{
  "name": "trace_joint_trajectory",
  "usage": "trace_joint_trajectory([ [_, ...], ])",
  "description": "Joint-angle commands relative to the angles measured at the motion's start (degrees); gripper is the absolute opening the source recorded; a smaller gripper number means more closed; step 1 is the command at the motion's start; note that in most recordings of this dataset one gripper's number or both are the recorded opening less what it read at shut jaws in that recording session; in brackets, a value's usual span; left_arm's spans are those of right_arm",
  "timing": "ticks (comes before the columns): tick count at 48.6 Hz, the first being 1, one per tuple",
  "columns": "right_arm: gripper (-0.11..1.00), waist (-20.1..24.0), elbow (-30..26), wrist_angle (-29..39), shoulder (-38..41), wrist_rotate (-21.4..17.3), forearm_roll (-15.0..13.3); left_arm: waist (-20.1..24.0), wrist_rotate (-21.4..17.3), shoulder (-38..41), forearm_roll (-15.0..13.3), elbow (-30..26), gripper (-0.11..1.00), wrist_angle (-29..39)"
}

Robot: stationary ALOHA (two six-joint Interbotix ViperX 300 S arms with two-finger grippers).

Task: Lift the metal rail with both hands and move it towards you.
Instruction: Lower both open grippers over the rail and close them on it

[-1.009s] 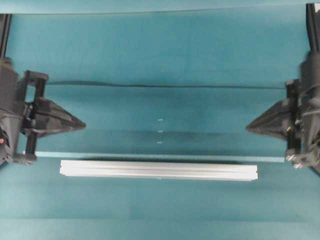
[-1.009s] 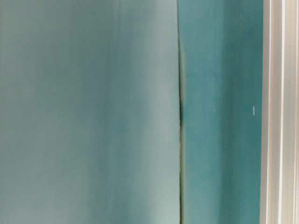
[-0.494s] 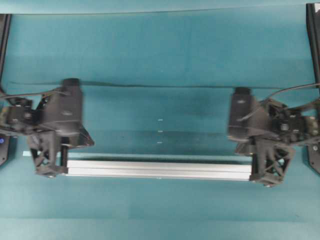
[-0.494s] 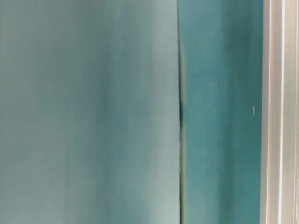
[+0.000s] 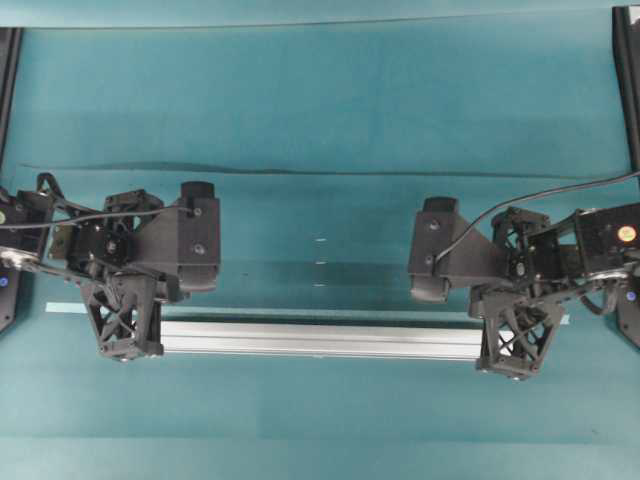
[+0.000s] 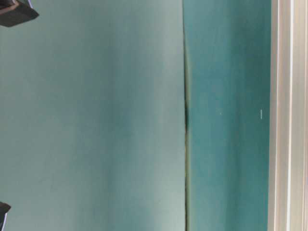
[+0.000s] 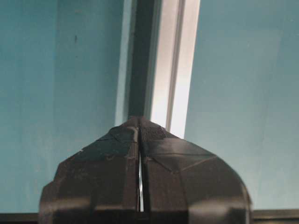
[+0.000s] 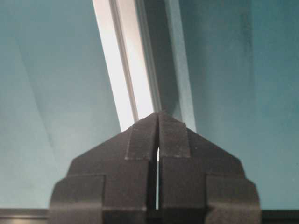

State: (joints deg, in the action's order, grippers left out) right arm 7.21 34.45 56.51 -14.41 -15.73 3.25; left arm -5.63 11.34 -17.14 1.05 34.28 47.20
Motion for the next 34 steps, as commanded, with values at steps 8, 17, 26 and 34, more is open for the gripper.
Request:
trace_joint_trajectory([
  [8, 0.0, 0.09, -0.44, -0.79, 0.88, 0.26, -0.18, -0.97, -0.18, -0.44, 0.09, -0.97, -0.03, -2.81],
  [17, 0.09, 0.35, -0.09, -3.25, 0.88, 2.81, 0.0, -1.49, -0.26, -0.26, 0.09, -0.79, 0.06, -2.72],
  [26, 0.51, 0.44, -0.35, -5.54, 1.05, 4.13, 1.76, -2.46, 0.35, 0.44, 0.09, -1.14, 0.49, -2.2],
  [34, 0.92, 1.76, -0.35, -5.8, 1.93, 4.39, 1.41, -2.55, 0.35, 2.81, 0.09, -0.79, 0.93, -2.37],
])
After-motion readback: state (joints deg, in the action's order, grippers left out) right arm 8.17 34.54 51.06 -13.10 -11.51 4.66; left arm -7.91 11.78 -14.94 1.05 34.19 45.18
